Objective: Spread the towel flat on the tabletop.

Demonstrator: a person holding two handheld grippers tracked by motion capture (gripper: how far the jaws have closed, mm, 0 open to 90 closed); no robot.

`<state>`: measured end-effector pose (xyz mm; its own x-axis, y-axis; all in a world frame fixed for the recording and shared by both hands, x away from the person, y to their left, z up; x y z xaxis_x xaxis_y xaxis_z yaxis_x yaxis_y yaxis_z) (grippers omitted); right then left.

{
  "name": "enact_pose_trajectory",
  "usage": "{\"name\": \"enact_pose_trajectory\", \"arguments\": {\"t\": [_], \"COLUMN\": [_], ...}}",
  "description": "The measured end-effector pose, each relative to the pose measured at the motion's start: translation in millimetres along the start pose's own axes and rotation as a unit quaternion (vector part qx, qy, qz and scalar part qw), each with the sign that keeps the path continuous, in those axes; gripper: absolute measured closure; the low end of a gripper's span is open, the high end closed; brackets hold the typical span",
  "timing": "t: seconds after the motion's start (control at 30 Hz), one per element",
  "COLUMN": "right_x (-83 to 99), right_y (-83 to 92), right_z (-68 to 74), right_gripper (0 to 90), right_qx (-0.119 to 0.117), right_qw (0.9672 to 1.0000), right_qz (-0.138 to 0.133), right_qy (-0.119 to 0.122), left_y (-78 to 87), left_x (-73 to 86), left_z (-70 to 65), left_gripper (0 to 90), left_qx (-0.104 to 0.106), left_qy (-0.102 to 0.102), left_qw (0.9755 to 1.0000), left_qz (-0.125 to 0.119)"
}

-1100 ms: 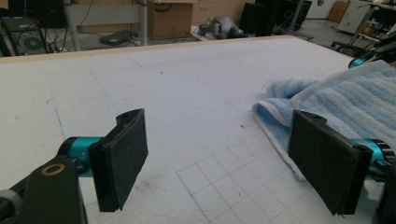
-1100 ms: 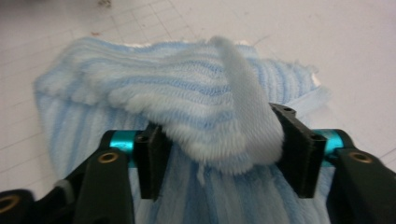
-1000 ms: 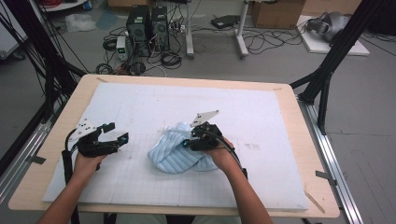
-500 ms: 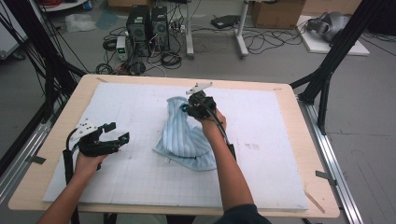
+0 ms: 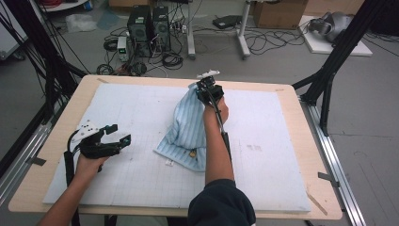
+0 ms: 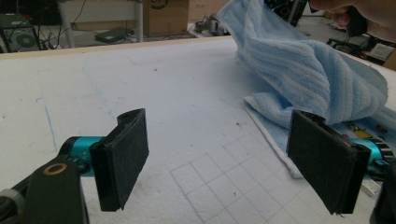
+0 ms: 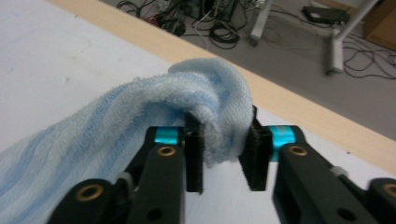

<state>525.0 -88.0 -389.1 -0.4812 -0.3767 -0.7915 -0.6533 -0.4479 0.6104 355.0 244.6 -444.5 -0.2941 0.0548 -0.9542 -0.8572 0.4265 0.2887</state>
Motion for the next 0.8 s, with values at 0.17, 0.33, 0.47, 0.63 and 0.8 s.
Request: {"name": "enact_pose_trajectory", "arguments": {"t": [0.17,0.33,0.47,0.63,0.8], "right_x": [12.7,24.2,34.3,65.9,98.7], "right_y": [4.9,25.8,38.8,52.8,43.8], "right_z": [0.5,-2.7,-5.4,-7.7,8.7], "right_gripper": [52.4,46.3,46.6,51.0,54.0], "right_qx": [-0.038,-0.075,-0.085,-0.120,-0.167], "right_qw": [0.9992,0.9970,0.9964,0.9926,0.9843], "right_qz": [-0.006,-0.017,-0.010,0.013,0.056], "right_qy": [-0.006,-0.014,-0.003,-0.003,-0.001], "left_y": [-0.1,0.1,0.0,-0.2,-0.9], "left_x": [0.3,0.1,0.0,0.1,0.1], "left_z": [0.0,-0.2,-0.5,-0.6,-1.9], "left_gripper": [21.1,21.2,21.2,21.2,21.3], "left_qx": [0.000,-0.001,-0.001,-0.001,0.000], "left_qy": [0.001,0.001,-0.001,-0.002,-0.001], "left_qw": [1.0000,1.0000,1.0000,1.0000,1.0000], "left_qz": [0.001,0.001,0.001,0.002,0.002]}}
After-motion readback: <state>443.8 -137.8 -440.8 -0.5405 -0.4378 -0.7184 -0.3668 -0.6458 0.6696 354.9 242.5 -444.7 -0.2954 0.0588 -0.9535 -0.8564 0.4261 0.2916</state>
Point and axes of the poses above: each handheld gripper's, and its own axes: y roughly backward along the jaws, x roughly out of its underside, z roughly to its left, the point moved 4 cm from there along -y, roughly forward along the jaws, and after that the axes turned 13 degrees about -x, right-handed, at the moved point
